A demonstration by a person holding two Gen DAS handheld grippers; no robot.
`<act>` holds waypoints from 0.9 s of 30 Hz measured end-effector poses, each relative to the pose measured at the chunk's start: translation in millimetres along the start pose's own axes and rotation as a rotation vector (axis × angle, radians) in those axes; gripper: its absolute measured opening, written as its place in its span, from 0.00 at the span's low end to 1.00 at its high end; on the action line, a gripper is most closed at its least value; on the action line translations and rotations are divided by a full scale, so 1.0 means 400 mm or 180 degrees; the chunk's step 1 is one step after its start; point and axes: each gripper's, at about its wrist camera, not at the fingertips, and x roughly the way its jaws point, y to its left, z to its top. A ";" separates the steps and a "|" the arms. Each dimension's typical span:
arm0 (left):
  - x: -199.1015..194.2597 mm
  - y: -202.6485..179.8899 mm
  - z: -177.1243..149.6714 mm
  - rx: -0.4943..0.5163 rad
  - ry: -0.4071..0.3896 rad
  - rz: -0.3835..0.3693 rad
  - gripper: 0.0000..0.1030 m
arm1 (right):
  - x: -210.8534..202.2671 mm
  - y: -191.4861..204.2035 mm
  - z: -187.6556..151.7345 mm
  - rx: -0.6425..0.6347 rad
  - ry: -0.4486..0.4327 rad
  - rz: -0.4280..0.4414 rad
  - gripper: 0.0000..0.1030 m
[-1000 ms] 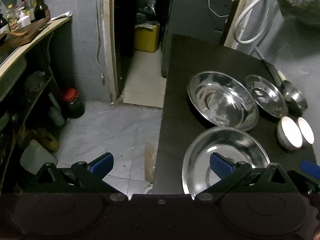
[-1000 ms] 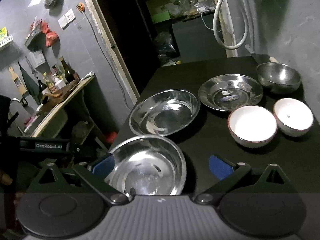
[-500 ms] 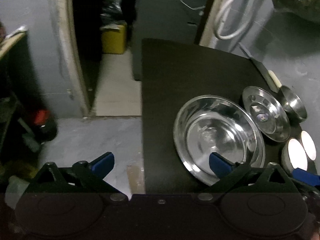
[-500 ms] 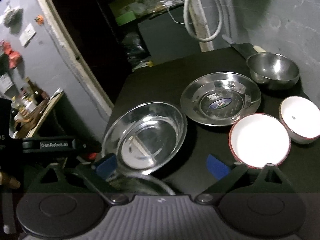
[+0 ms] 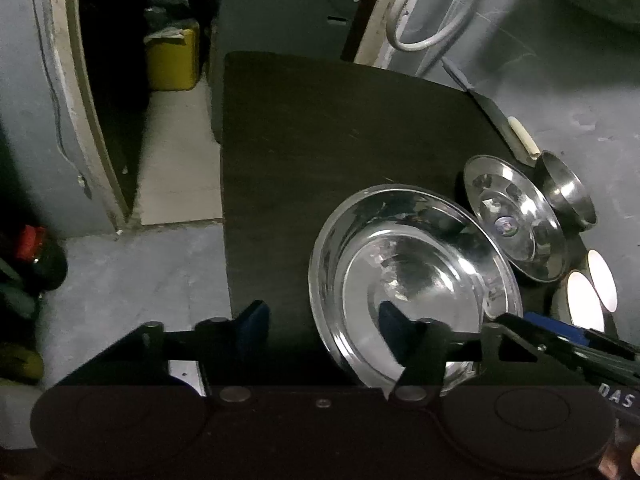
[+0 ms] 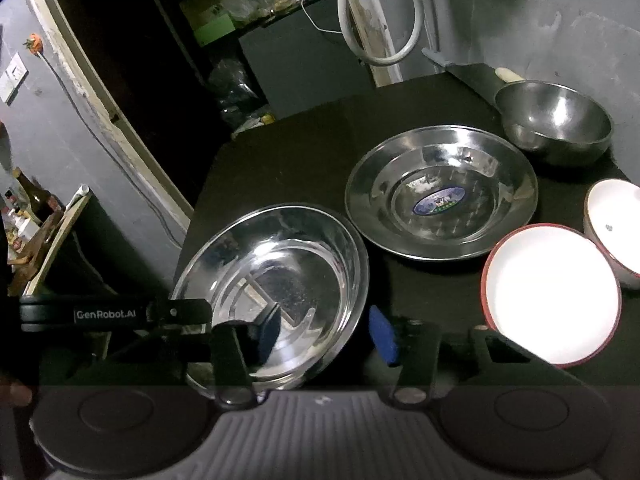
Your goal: Organize plates and bowls
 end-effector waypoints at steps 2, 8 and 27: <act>0.006 0.004 0.000 -0.0016 0.0012 -0.0048 0.43 | 0.004 0.002 -0.001 0.0007 0.0007 -0.0033 0.42; 0.010 0.009 -0.001 -0.0033 -0.0008 -0.0106 0.25 | 0.015 0.000 0.005 -0.0001 0.0003 -0.0086 0.27; -0.089 -0.014 -0.002 0.0096 -0.0486 0.0075 0.19 | -0.031 0.020 0.030 -0.0205 -0.0228 0.0129 0.19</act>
